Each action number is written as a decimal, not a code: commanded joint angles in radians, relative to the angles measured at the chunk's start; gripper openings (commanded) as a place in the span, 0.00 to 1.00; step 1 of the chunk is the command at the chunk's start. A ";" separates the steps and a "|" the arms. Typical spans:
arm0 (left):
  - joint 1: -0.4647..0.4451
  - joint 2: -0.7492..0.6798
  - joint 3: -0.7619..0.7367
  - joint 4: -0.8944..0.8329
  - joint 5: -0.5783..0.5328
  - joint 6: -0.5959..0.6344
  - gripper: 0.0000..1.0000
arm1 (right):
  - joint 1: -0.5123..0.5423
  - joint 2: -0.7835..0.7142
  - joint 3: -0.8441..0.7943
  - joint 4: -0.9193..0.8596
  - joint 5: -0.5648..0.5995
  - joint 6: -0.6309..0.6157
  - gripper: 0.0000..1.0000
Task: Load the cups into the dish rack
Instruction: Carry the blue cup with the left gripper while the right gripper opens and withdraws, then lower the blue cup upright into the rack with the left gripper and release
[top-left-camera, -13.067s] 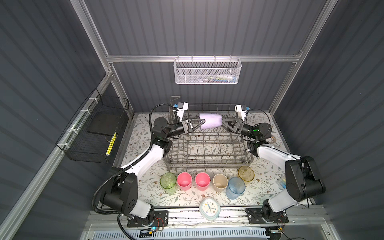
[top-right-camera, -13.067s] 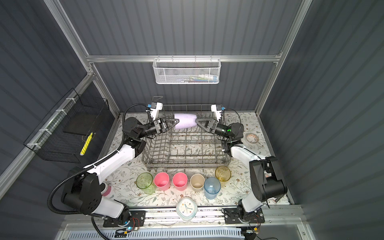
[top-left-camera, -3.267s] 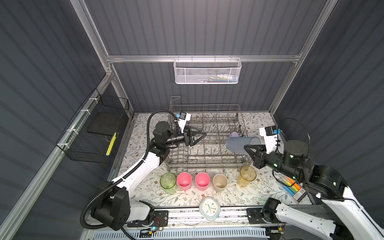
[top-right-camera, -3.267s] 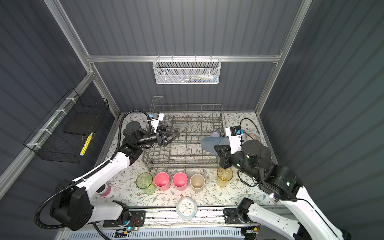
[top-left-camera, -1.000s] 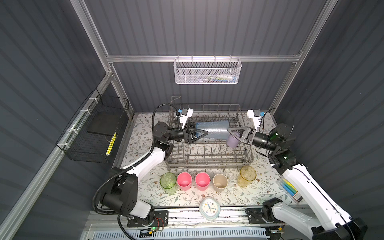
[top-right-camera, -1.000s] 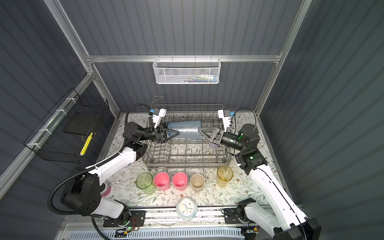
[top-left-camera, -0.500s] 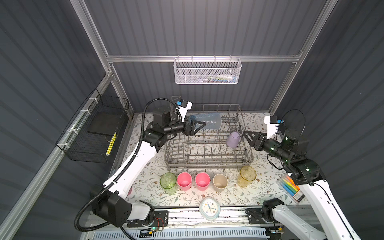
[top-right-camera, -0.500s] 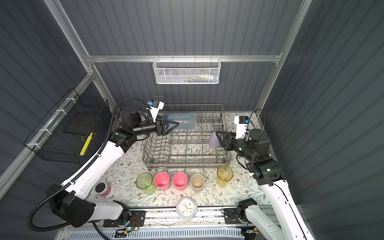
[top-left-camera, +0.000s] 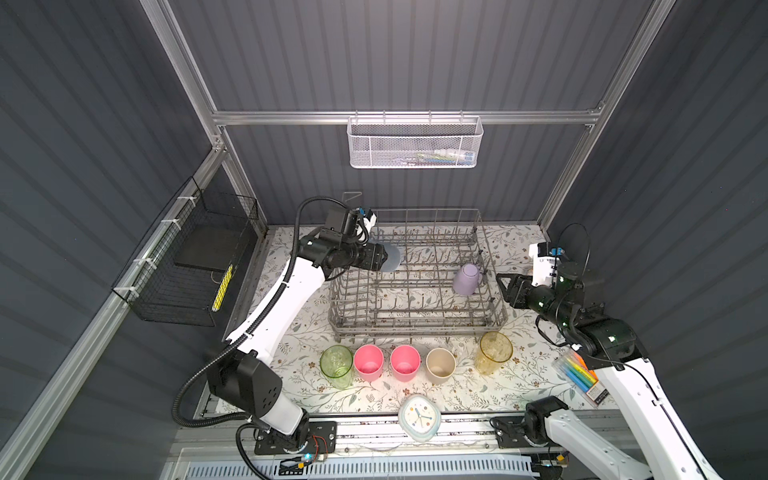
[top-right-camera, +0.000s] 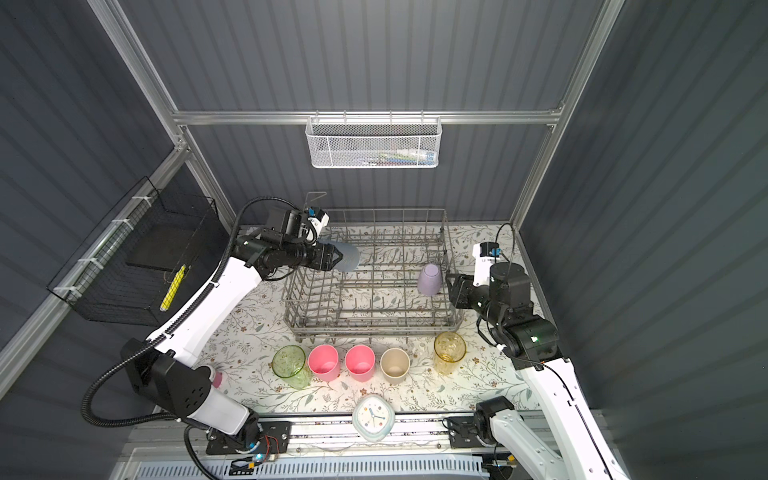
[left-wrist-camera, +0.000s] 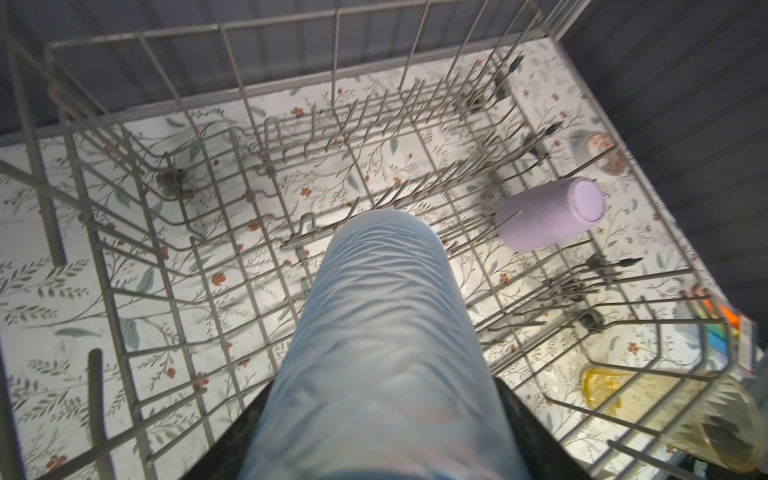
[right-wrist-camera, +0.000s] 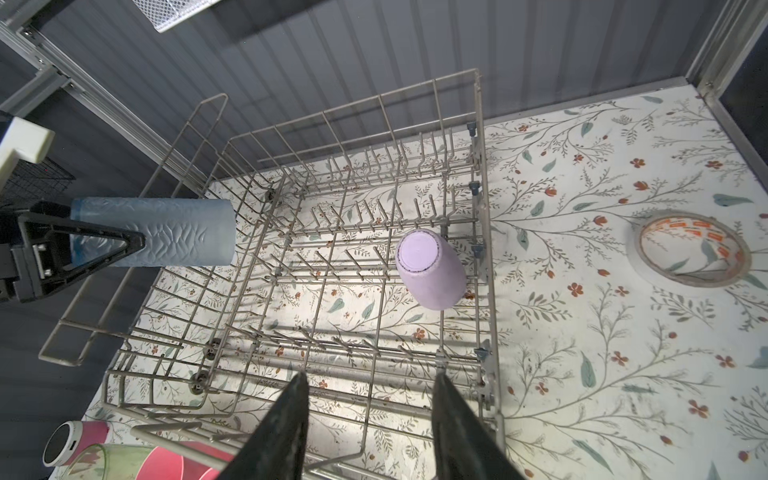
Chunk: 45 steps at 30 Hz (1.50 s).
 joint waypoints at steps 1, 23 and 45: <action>-0.008 0.022 0.059 -0.080 -0.085 0.025 0.43 | -0.004 -0.003 -0.022 0.004 0.025 -0.017 0.49; -0.043 0.192 0.138 -0.112 -0.091 0.039 0.43 | -0.019 0.009 -0.047 0.021 0.018 -0.030 0.51; -0.068 0.356 0.272 -0.172 -0.133 0.060 0.43 | -0.033 0.052 -0.076 0.061 -0.030 -0.031 0.52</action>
